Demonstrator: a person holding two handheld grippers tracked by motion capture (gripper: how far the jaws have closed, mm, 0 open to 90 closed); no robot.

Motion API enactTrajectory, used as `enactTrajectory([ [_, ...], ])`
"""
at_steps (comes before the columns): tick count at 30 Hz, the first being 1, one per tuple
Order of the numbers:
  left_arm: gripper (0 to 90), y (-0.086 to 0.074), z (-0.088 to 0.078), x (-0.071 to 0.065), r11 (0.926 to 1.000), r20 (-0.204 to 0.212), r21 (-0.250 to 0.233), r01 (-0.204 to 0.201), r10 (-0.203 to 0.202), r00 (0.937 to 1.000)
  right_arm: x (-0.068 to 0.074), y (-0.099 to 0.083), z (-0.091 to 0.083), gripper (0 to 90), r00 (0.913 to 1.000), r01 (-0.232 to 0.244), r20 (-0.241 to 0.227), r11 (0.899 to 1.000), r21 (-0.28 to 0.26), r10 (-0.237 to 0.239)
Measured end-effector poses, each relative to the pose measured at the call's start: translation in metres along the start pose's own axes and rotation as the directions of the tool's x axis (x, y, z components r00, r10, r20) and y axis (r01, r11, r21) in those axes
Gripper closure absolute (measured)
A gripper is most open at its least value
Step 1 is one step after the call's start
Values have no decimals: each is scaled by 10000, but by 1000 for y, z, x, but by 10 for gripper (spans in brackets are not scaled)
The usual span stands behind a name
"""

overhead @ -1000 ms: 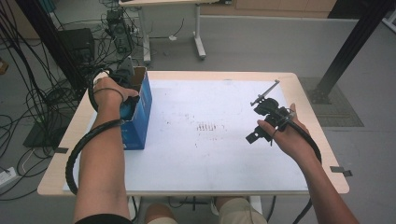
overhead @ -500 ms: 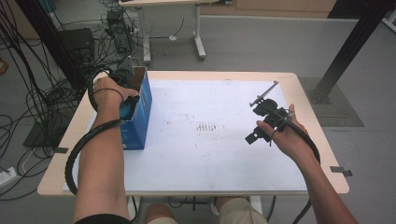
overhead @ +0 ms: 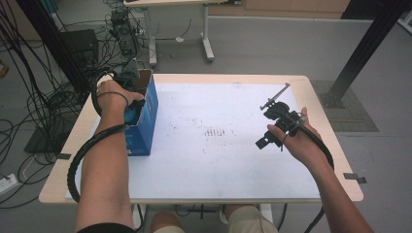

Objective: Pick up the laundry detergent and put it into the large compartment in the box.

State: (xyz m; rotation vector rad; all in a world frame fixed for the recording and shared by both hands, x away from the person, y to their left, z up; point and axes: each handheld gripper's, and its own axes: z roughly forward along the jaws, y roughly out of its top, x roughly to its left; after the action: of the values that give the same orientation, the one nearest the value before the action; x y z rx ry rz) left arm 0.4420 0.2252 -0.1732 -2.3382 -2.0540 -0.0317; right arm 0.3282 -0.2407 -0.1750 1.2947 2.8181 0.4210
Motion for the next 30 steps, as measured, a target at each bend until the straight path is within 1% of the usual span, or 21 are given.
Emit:
enactTrajectory([
  [20,367,0,0,-1,10000,-34,-11,-4,4,10000,2,2,0,92,10000,89,-3,10000,-27,-89],
  [30,367,-2,0,1,9999,14,-77,68,-68,10000,2,3,-1,92,10000,72,54,10000,10,-72],
])
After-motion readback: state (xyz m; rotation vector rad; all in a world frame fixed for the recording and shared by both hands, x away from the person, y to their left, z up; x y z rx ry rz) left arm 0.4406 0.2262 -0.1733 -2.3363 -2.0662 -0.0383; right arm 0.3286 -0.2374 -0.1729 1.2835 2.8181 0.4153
